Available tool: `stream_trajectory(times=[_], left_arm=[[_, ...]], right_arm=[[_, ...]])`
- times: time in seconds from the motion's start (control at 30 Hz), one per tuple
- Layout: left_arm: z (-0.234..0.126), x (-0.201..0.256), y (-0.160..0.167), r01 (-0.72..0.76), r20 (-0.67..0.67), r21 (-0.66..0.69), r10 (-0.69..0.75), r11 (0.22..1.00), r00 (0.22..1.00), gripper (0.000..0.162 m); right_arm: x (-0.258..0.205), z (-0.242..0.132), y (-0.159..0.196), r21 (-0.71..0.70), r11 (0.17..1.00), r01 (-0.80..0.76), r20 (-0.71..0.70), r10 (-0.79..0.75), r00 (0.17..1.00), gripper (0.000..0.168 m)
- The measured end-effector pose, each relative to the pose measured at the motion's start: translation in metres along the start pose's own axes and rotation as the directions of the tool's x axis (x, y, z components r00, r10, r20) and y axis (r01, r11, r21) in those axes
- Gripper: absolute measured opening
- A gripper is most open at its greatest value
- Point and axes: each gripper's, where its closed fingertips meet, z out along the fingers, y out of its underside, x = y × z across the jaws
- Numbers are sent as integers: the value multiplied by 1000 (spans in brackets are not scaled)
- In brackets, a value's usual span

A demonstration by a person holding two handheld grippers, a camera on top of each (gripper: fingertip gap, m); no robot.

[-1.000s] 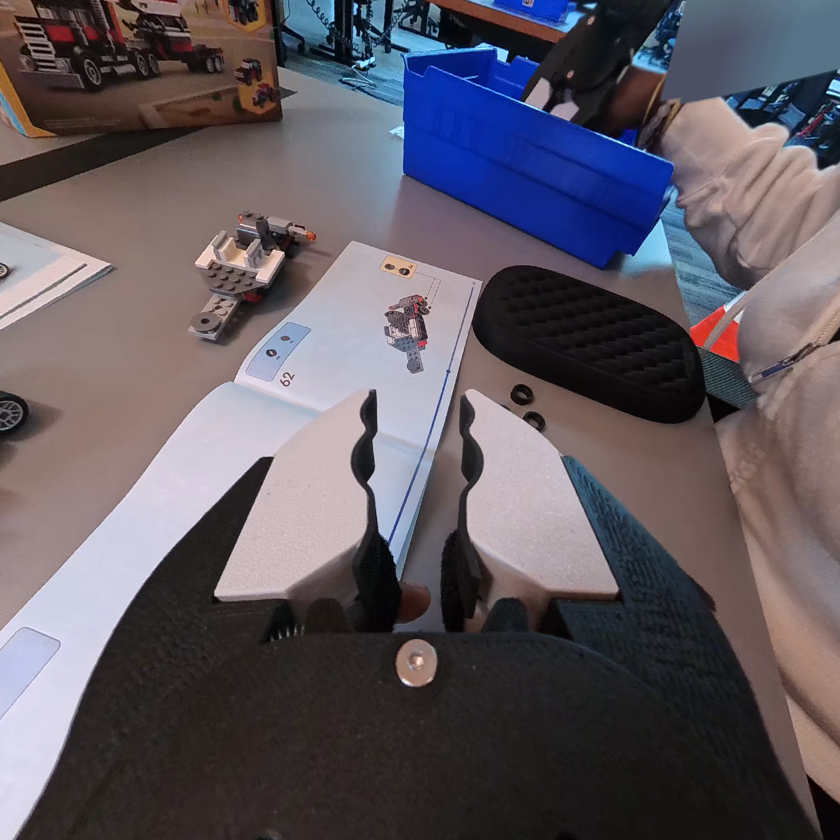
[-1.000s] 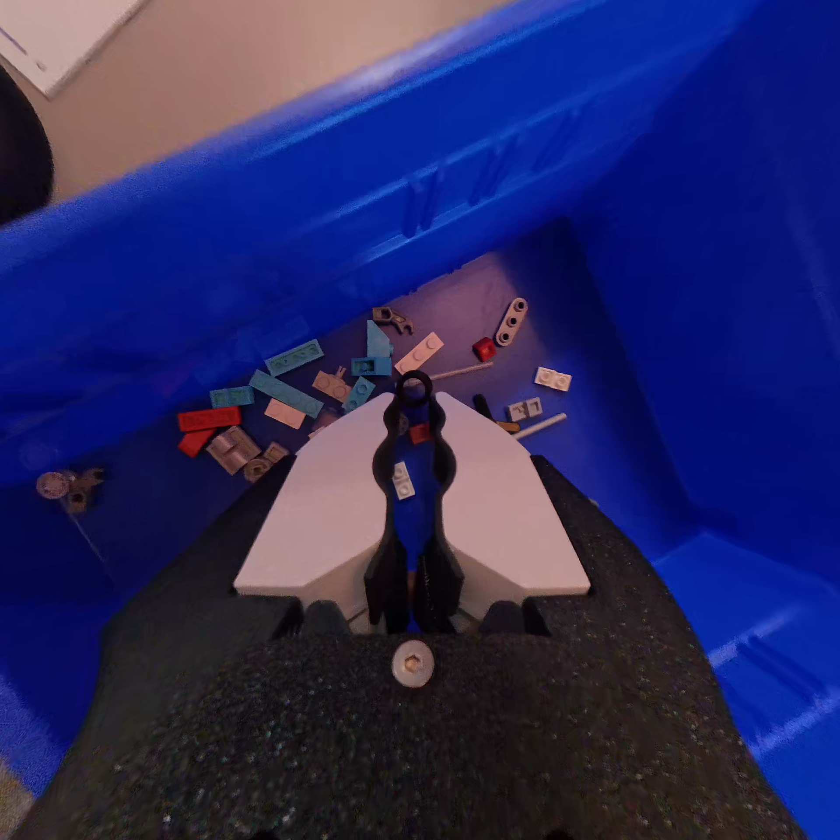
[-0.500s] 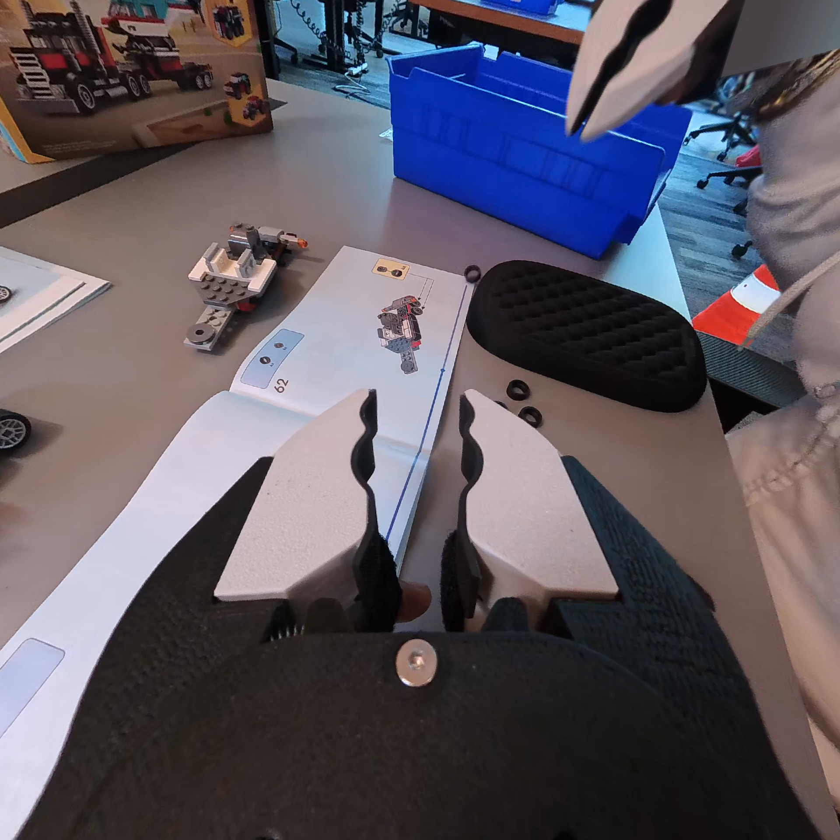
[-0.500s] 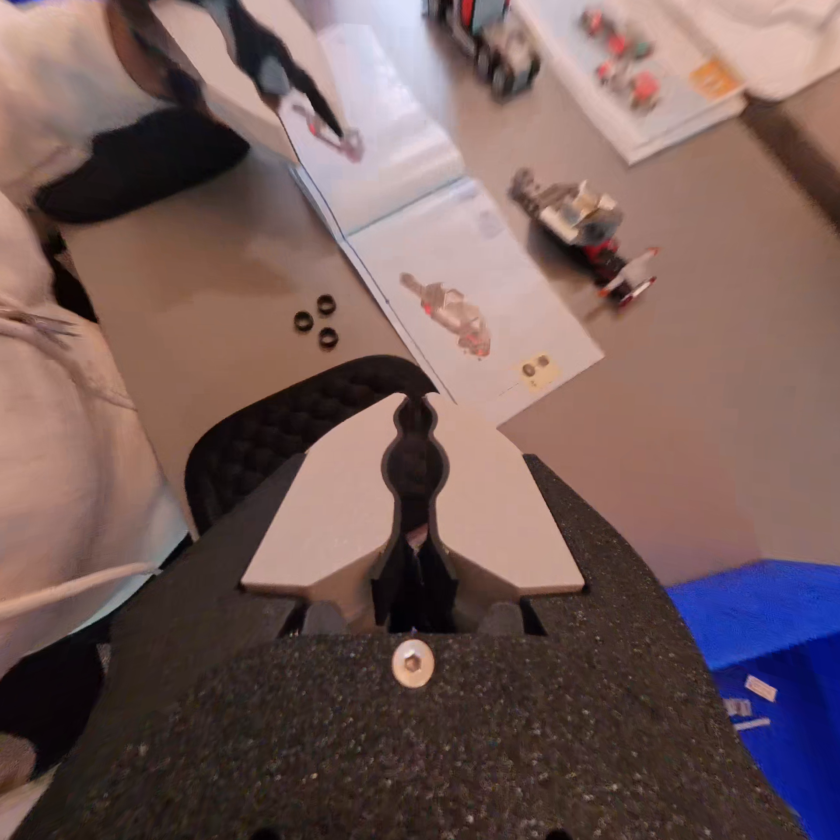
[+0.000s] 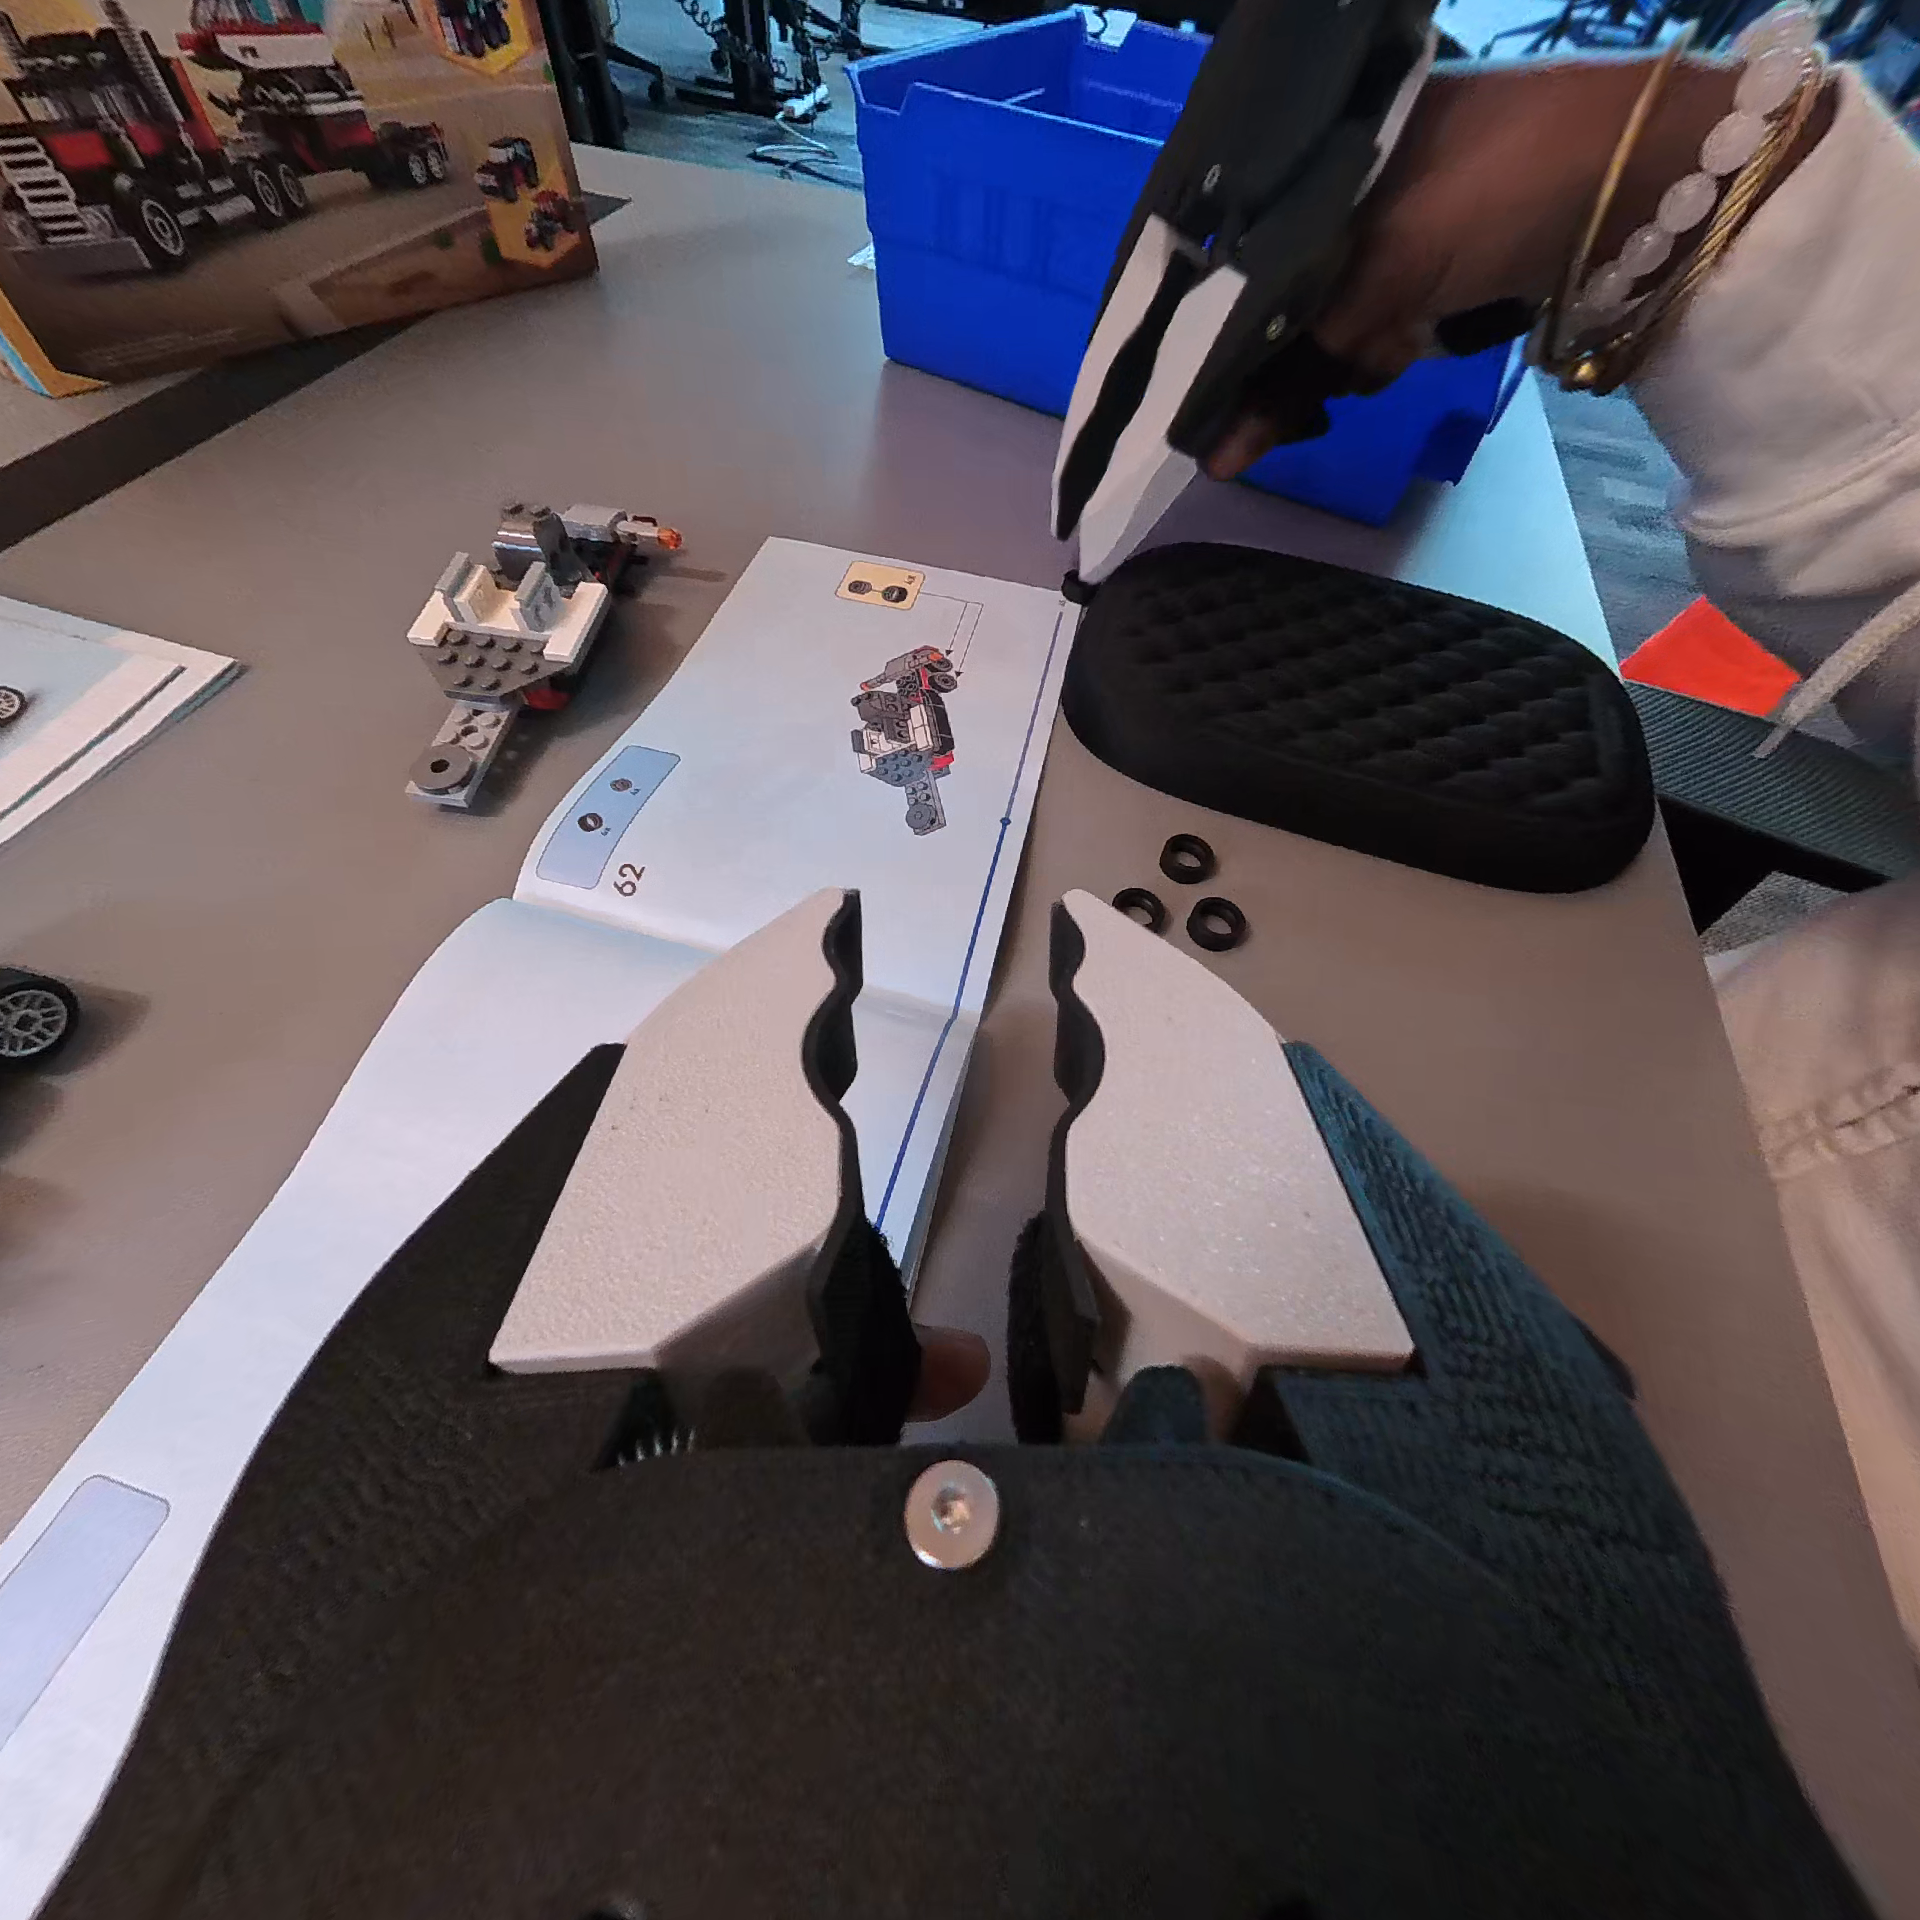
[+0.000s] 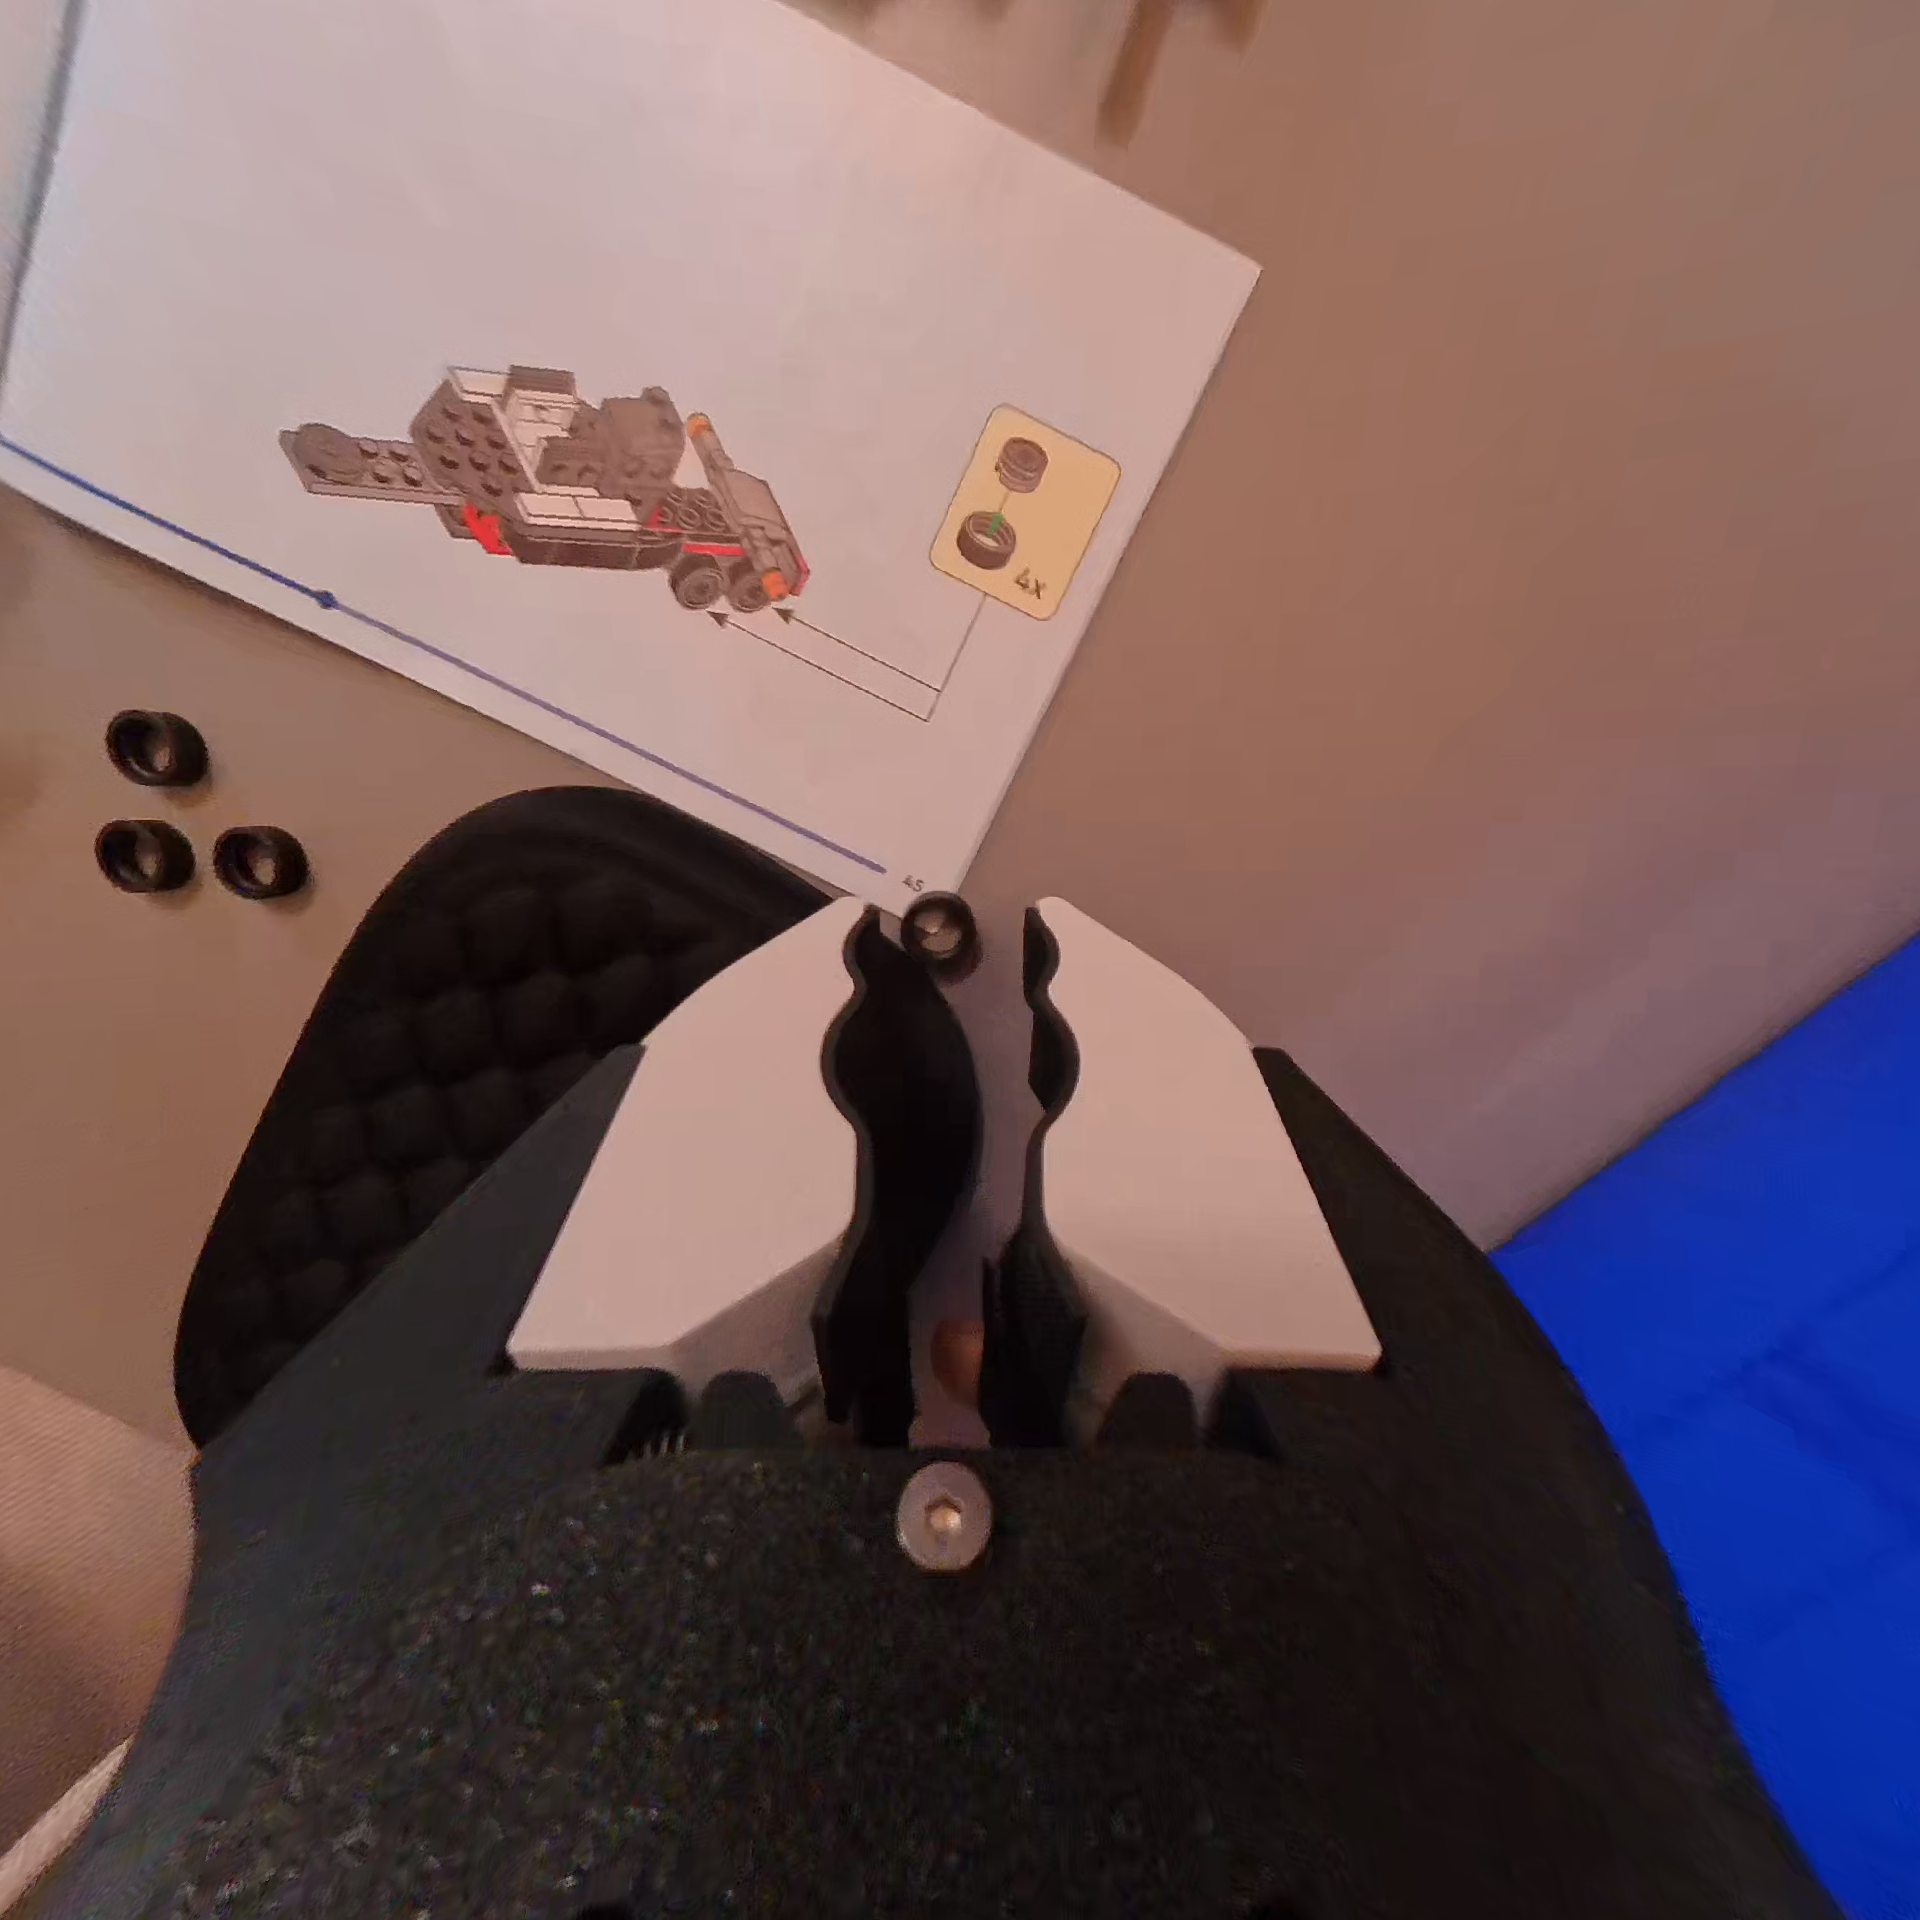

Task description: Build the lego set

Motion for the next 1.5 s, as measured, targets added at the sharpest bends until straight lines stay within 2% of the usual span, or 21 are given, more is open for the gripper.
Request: stream_trajectory(times=[0.13, 0.2, 0.33, 0.43, 0.5, 0.57, 0.63, 0.87, 0.97, 1.03, 1.1, 1.17, 1.23, 1.3, 1.4, 1.5], left_arm=[[-1, 0, -1, 3, -4, 9, -3, 1000, 1000, 34], [-1, 0, -1, 3, -5, 7, -3, 1000, 1000, 34], [-1, 1, -1, 0, -4, 6, 0, 1000, 1000, 35], [-1, 0, -1, 6, -6, 8, -6, 1000, 1000, 35], [-1, 0, 0, 8, -8, 5, -8, 1000, 1000, 34], [-1, 0, 0, 4, -7, 5, -4, 1000, 1000, 34], [-1, 1, -1, 1, -6, 6, -1, 1000, 1000, 34], [0, 1, 1, 3, -8, -5, -3, 1000, 1000, 35], [1, 1, 1, 4, -9, -8, -4, 1000, 1000, 35], [0, 1, 1, 4, -8, -6, -4, 1000, 1000, 35], [0, 1, 1, 2, -6, -4, -2, 1000, 1000, 34], [0, 1, 1, -1, -3, -1, 1, 1000, 1000, 34], [0, 1, 1, -1, -5, -4, 1, 1000, 1000, 34], [1, 0, 1, 4, -5, -8, -4, 1000, 1000, 34], [2, 0, 2, 11, -7, -17, -12, 1000, 1000, 34], [2, -1, 2, 19, -5, -18, -19, 1000, 1000, 34]], right_arm=[[0, 6, 4, -46, 999, -28, 33, 30, 999, 23], [-2, 9, 5, -59, 998, -18, 59, 21, 998, 14], [-9, 4, -4, -28, 999, 26, 85, -24, 996, 13], [-48, -8, -29, 97, 978, 186, 174, -201, 964, 13], [-91, -10, -39, 181, 921, 345, 263, -384, 885, 13], [-115, -3, -40, 193, 870, 454, 275, -492, 826, 13], [-125, 8, -37, 162, 848, 504, 282, -529, 800, 13], [-132, 23, -27, 116, 832, 542, 280, -551, 786, 20], [-131, 2, -39, 233, 849, 475, 259, -525, 811, 25], [-126, -29, -48, 338, 844, 416, 243, -505, 828, 25], [-117, -78, -53, 476, 801, 362, 201, -500, 842, 27], [-83, -133, -52, 587, 747, 312, 82, -438, 895, 40], [-23, -180, -32, 622, 737, 263, -69, -283, 957, 53], [44, -206, 7, 611, 775, 164, -157, -84, 984, 49], [116, -199, 75, 520, 853, -43, -166, 150, 975, 34], [139, -156, 128, 306, 941, -141, -139, 191, 972, 26]])
